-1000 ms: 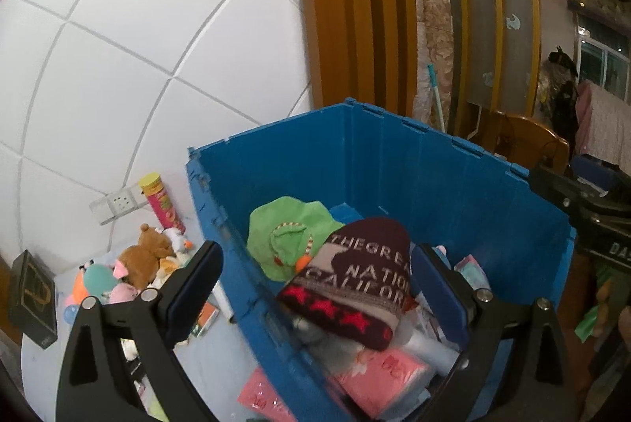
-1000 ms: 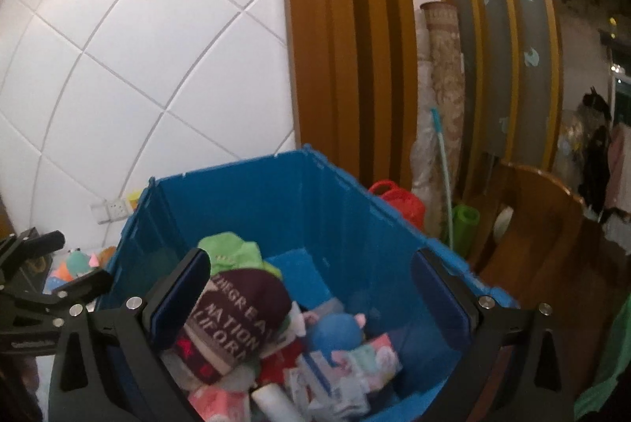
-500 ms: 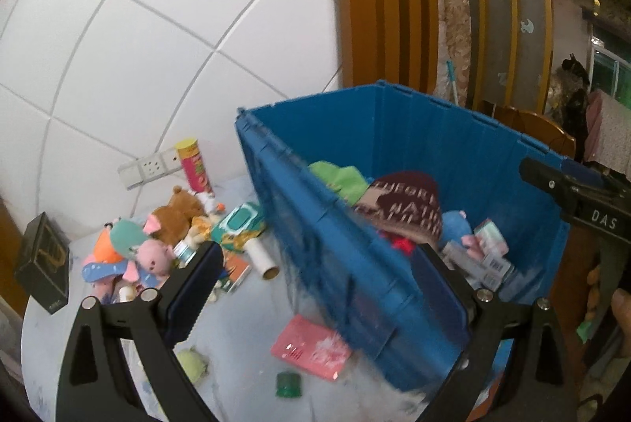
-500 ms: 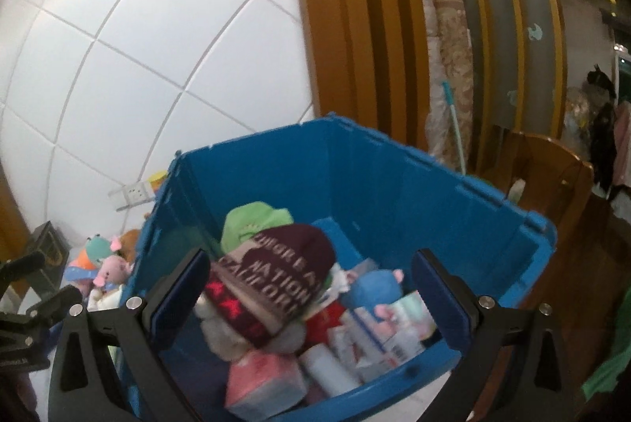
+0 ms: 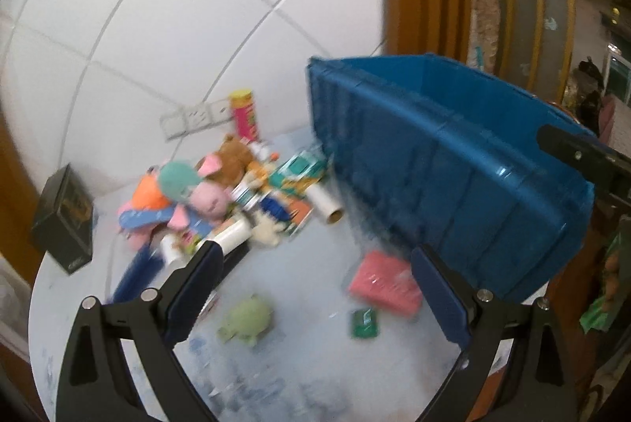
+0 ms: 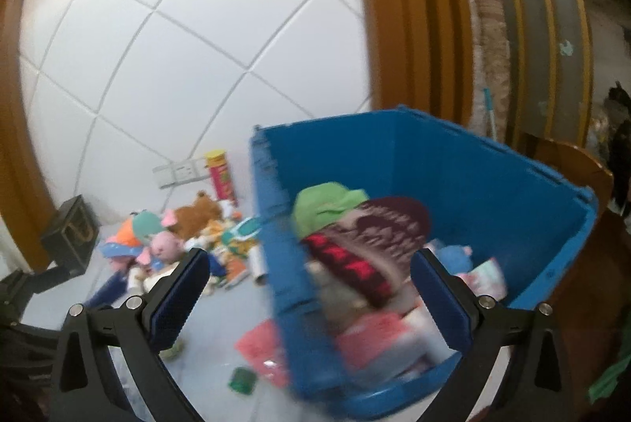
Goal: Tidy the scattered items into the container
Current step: 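Withdraw both open tools from the crate back toward the table, then grasp the green plush ball with the left tool while the right grasps the green jar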
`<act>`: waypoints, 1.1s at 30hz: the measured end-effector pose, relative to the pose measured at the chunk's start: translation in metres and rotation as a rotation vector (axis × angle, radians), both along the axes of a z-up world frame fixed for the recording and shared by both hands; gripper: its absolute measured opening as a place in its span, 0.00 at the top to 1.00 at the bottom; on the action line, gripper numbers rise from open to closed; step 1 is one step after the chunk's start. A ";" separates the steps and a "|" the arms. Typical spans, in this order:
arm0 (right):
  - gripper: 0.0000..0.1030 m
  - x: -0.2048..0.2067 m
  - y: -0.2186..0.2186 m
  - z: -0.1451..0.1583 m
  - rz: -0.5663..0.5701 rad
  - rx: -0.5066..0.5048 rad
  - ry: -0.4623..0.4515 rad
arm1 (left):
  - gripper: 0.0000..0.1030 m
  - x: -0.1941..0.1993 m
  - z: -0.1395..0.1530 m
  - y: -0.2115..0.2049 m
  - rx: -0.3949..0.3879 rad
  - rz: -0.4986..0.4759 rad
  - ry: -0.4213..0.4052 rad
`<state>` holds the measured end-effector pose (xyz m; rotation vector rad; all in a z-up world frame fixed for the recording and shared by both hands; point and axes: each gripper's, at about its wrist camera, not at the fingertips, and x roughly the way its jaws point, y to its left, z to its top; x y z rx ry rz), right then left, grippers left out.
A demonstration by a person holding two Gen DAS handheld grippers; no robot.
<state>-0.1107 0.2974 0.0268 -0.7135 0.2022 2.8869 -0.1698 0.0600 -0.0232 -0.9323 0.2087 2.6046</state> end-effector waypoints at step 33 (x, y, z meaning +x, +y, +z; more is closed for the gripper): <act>0.00 -0.092 -0.095 -0.246 0.094 -0.143 -0.576 | 0.06 -0.112 -0.207 -0.075 -0.151 0.099 -0.424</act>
